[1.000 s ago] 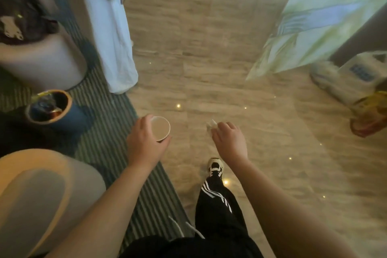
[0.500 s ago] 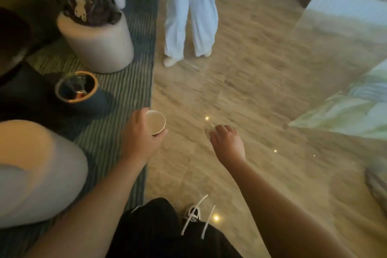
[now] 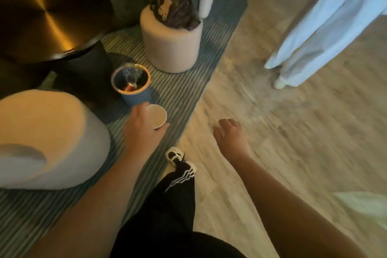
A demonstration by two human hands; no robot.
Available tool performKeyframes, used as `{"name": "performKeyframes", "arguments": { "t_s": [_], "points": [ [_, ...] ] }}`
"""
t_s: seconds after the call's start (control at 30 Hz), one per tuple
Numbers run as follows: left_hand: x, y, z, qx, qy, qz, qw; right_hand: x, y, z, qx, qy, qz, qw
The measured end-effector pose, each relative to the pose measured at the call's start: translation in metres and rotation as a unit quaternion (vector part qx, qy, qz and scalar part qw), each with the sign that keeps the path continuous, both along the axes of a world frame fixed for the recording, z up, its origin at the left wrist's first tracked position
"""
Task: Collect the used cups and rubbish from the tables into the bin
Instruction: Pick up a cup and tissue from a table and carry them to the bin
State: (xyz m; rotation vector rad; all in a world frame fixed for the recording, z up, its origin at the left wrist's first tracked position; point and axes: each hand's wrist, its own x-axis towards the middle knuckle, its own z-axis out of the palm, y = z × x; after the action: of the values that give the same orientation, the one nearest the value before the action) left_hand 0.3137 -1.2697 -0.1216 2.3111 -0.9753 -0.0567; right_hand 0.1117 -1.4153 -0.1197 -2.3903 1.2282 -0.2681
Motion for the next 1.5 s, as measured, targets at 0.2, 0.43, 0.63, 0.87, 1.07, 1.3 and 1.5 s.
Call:
{"name": "performKeyframes", "arguments": {
  "t_s": [0.2, 0.43, 0.63, 0.87, 1.07, 1.3, 1.5],
  "points": [
    [0.104, -0.092, -0.005, -0.005, 0.071, 0.126, 0.990, 0.136, -0.137, -0.005, 0.045, 0.029, 0.101, 0.993],
    [0.186, -0.151, 0.024, 0.021, 0.041, 0.259, 0.965, 0.259, -0.235, 0.019, 0.054, 0.017, 0.193, 0.980],
    [0.217, -0.184, 0.016, 0.046, 0.056, 0.352, 0.933, 0.346, -0.288, 0.011, 0.064, 0.022, 0.275, 0.959],
    [0.249, -0.251, -0.008, 0.057, 0.102, 0.476, 0.871, 0.443, -0.365, -0.018, 0.077, 0.064, 0.429, 0.898],
    [0.287, -0.305, -0.029, 0.041, 0.134, 0.538, 0.831, 0.523, -0.409, -0.041, 0.025, 0.079, 0.556, 0.827],
    [0.351, -0.323, -0.130, 0.025, 0.226, 0.541, 0.810, 0.608, -0.407, -0.131, 0.021, 0.112, 0.591, 0.799],
    [0.413, -0.325, -0.281, 0.025, 0.286, 0.532, 0.796, 0.672, -0.365, -0.283, 0.036, 0.114, 0.596, 0.794]
  ]
}}
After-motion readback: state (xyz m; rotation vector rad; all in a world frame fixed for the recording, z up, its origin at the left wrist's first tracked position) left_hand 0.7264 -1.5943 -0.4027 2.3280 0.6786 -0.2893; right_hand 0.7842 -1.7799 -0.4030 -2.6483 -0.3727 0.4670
